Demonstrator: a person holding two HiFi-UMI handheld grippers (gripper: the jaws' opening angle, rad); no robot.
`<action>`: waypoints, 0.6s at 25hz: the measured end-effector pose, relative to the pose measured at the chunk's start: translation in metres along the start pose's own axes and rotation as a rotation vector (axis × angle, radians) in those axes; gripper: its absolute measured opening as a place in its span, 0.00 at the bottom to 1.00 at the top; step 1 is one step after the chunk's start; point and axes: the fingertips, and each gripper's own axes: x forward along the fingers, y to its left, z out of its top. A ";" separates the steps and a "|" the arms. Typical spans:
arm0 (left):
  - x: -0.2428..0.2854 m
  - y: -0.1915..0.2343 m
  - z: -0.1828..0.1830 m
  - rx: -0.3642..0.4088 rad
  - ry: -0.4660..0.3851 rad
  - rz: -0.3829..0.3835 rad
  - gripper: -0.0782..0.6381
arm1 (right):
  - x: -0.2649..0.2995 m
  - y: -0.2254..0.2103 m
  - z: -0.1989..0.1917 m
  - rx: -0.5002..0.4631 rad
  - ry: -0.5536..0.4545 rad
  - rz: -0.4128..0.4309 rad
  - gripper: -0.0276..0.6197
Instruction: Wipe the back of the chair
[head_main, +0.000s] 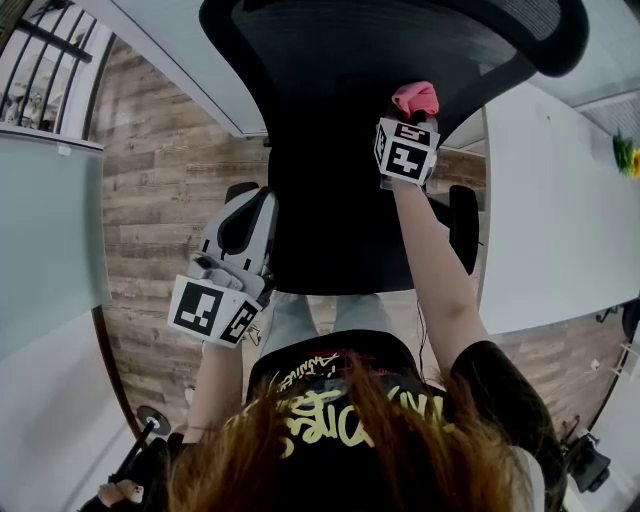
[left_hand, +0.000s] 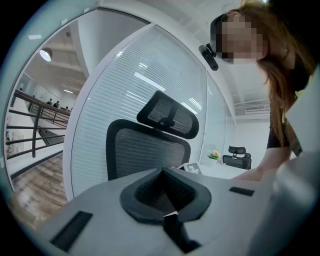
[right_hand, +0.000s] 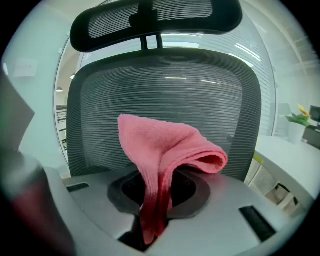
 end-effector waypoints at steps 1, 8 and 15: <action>-0.001 0.000 0.001 0.000 -0.002 0.001 0.10 | 0.000 0.005 0.001 -0.005 -0.002 0.008 0.14; -0.006 0.003 0.000 -0.001 -0.004 0.010 0.10 | 0.002 0.032 0.008 -0.019 -0.009 0.056 0.14; -0.009 0.006 0.001 0.001 -0.003 0.018 0.10 | 0.004 0.059 0.013 -0.018 -0.016 0.096 0.14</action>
